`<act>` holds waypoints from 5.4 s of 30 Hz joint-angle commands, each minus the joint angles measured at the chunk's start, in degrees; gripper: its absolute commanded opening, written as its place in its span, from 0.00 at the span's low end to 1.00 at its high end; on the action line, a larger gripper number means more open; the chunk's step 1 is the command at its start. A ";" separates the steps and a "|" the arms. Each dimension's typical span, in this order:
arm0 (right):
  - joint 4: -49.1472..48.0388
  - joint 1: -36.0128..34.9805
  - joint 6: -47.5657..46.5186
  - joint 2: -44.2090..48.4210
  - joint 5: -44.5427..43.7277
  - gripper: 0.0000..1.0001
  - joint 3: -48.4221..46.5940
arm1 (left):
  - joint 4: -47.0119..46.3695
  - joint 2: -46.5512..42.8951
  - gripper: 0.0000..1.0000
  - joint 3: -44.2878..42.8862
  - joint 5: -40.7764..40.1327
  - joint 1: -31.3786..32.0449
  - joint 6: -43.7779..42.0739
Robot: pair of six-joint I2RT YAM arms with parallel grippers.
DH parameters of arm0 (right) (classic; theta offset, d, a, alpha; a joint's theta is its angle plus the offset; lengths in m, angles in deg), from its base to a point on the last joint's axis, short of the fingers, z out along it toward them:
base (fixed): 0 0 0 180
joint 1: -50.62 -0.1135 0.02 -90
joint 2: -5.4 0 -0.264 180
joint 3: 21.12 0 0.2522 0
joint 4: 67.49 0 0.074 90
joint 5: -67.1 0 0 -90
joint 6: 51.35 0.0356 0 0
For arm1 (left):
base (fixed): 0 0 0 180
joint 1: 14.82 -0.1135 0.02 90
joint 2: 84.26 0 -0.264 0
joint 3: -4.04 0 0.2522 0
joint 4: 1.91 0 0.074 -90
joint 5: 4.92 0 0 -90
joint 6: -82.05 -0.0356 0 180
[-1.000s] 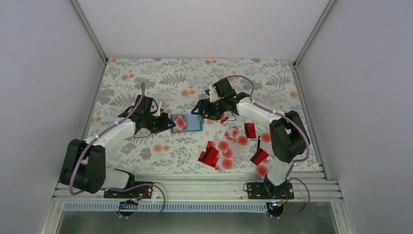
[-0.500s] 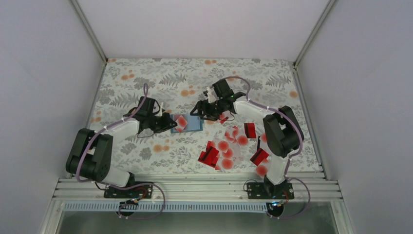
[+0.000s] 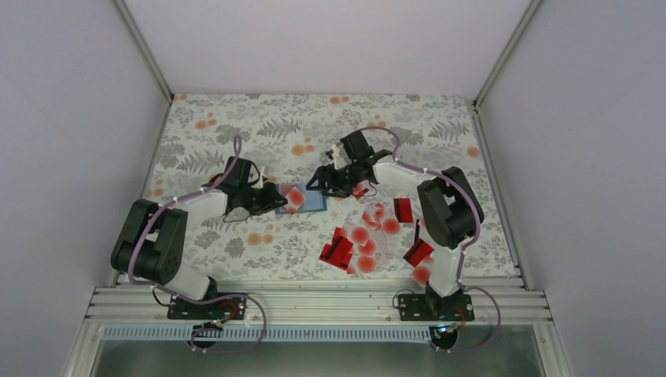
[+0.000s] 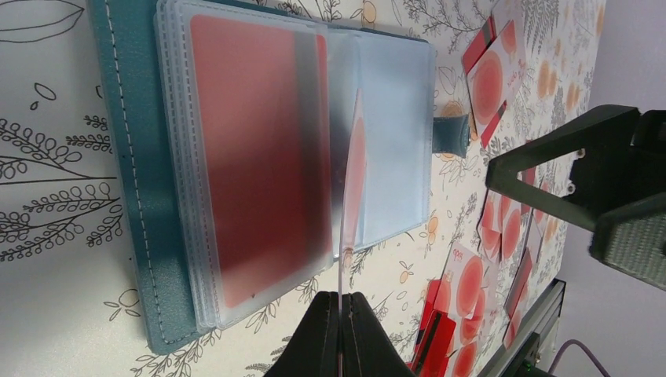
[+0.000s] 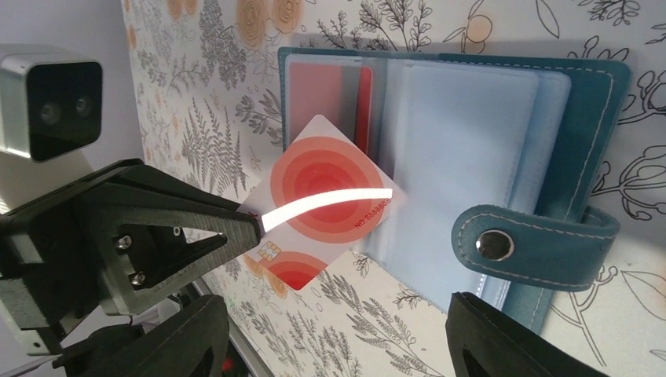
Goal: Put the credit cards into the card holder
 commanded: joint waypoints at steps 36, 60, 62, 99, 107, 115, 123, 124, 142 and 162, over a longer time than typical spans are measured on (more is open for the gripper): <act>-5.44 0.35 -1.88 -9.33 1.54 0.67 5.68 | -24.40 2.87 0.02 12.03 -2.81 0.29 15.15; -7.00 0.24 -1.08 -10.10 2.73 0.67 7.19 | -38.94 5.98 0.03 14.04 -11.97 5.53 27.26; -6.91 0.20 -1.06 -10.19 2.71 0.67 7.19 | -39.84 5.77 0.03 14.74 -13.39 6.13 28.22; -6.38 -0.45 -1.06 -11.62 3.48 0.67 7.19 | -49.21 8.79 0.02 17.90 -24.50 13.48 34.09; -6.61 -0.42 -0.97 -11.34 3.37 0.67 7.01 | -44.68 8.95 0.10 16.24 -24.65 16.17 34.71; -7.07 -0.42 -0.61 -11.22 2.71 0.67 6.71 | -31.81 5.59 0.45 11.31 -23.93 16.18 30.30; -7.42 -0.37 -0.18 -11.39 1.77 0.67 5.72 | -2.81 1.40 0.74 -0.48 -27.10 16.08 20.24; -7.57 -0.42 0.01 -11.43 1.71 0.67 5.65 | -0.59 1.27 0.77 -1.49 -27.26 16.07 19.15; -2.65 -0.37 -2.56 -6.23 -0.27 0.69 2.66 | 14.84 4.51 0.71 -14.93 -25.94 14.54 -1.70; -0.49 -0.34 -5.73 -5.14 0.64 0.61 0.79 | 8.32 11.18 0.52 -15.37 -19.54 10.97 -7.21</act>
